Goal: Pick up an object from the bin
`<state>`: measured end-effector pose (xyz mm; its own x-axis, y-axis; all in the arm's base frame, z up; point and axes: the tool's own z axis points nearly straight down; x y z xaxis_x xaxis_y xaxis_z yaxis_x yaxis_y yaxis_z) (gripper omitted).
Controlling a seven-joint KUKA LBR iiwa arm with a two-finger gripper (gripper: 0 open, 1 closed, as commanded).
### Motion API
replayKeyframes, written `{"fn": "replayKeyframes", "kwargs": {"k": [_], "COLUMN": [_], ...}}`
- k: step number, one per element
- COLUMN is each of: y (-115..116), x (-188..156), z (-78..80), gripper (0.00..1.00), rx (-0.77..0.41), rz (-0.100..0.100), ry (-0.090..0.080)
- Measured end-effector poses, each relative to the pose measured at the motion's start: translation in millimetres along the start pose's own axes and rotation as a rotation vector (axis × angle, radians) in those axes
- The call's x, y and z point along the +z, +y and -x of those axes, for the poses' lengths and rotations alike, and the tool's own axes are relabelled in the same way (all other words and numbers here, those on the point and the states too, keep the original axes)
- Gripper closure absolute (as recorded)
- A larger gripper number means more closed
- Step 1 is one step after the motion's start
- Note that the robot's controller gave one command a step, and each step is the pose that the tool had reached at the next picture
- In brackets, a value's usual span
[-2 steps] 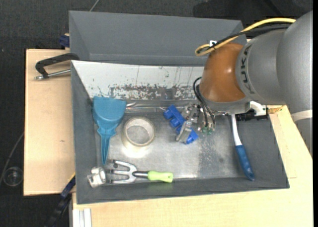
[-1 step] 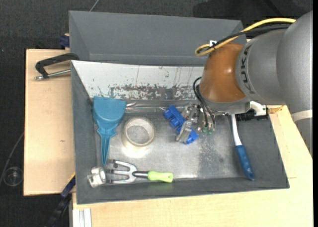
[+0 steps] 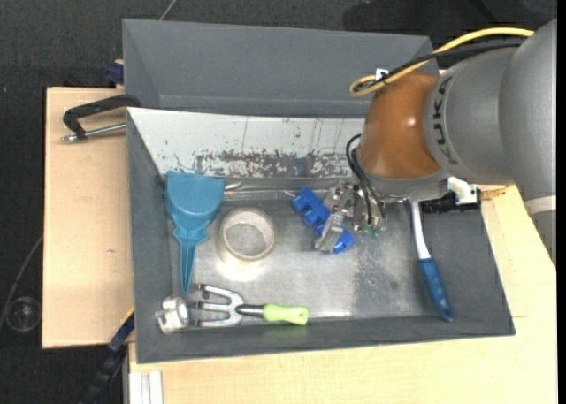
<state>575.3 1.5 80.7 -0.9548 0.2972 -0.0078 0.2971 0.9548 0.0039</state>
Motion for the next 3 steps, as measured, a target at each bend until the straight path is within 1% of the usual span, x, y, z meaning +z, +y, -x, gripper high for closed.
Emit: {"fn": "replayKeyframes", "kwargs": {"k": [1, 3], "y": [0, 1], "x": [-12, -36], "z": [1.5, 2.0], "gripper": [1.0, 1.0], "rx": [0.0, 0.0], "rz": [0.002, 0.003], "ry": [-0.005, -0.007]}}
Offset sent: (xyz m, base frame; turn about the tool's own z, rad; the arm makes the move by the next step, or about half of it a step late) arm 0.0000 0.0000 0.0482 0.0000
